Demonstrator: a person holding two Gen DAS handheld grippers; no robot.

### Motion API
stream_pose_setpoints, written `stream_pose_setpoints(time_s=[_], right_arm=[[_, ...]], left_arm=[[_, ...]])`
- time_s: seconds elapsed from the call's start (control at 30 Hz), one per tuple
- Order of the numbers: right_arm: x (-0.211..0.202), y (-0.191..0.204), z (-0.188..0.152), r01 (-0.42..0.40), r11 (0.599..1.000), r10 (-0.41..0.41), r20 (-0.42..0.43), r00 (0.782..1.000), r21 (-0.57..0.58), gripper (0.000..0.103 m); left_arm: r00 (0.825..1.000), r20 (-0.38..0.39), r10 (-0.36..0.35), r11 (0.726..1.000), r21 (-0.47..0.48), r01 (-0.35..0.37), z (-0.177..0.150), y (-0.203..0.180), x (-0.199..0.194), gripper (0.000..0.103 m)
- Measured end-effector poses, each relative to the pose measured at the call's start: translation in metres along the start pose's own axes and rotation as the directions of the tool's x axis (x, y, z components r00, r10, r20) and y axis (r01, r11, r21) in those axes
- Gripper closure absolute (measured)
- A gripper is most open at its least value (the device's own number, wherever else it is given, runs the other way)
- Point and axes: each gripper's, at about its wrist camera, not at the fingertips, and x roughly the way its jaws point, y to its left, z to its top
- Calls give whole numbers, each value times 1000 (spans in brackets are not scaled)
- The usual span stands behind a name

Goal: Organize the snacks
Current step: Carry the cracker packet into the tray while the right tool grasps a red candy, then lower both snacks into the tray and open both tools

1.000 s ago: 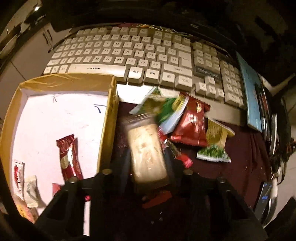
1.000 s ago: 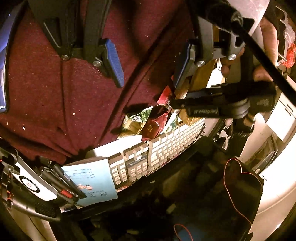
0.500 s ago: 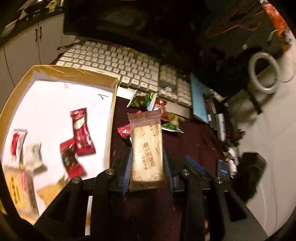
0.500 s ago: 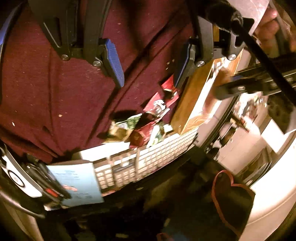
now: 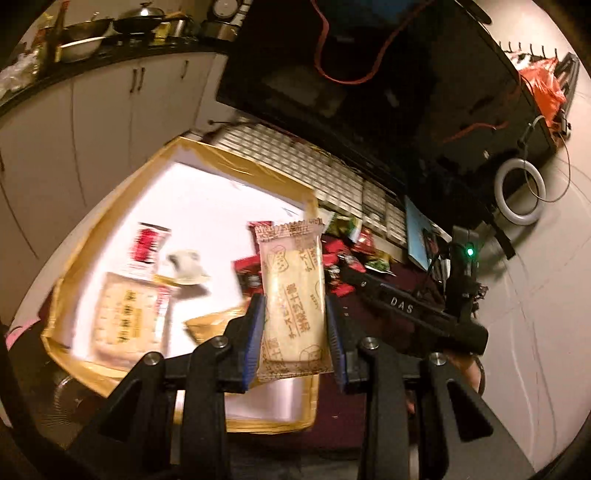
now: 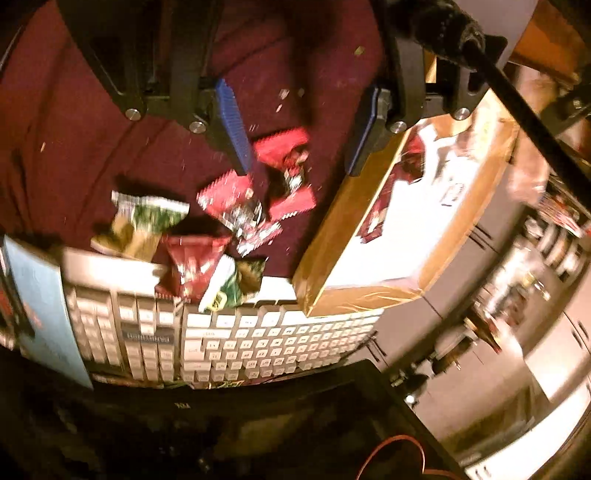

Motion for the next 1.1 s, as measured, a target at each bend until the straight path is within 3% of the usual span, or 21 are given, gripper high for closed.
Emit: stream_pose_setpoints(time_s=[0.13,0.2,0.33,0.37,0.5,0.7,0.9,1.0,1.1], right_arm=[[24,17,5,43,996,-46,-44,998,-74,52],[31,20,4,64,994,-70,-61,996,-90,60],[35,33,-1,149,976,-155,-30,987,-159,66],[35,33,-2,169,972,-175,-22,984,-163,73],[28,33,-11,169,975,-171,-5,985,-142,78],[-3,5,-27,64,995,-61,41,997,-77,79],[-54,4,-20,-47,998,55,162,985,-51,79],[-67,20,-8,-127,987,141,152,978,-96,79],[-54,30,6,-176,977,187,95,978,-119,79]], left_arm=[[1000,0,9,999,-34,-9,3,18,-3,69],[1000,3,8,999,-47,-8,3,23,-3,69],[1000,0,16,998,-59,-16,2,32,-3,69],[1000,-1,17,998,-63,-18,1,33,-3,69],[1000,-1,22,997,-74,-22,1,37,-2,69],[1000,-1,29,995,-95,-29,3,44,-3,69],[999,10,34,990,-135,-32,14,64,-5,69],[999,-3,40,988,-150,-40,24,75,0,69],[999,-11,44,990,-134,-45,36,79,7,69]])
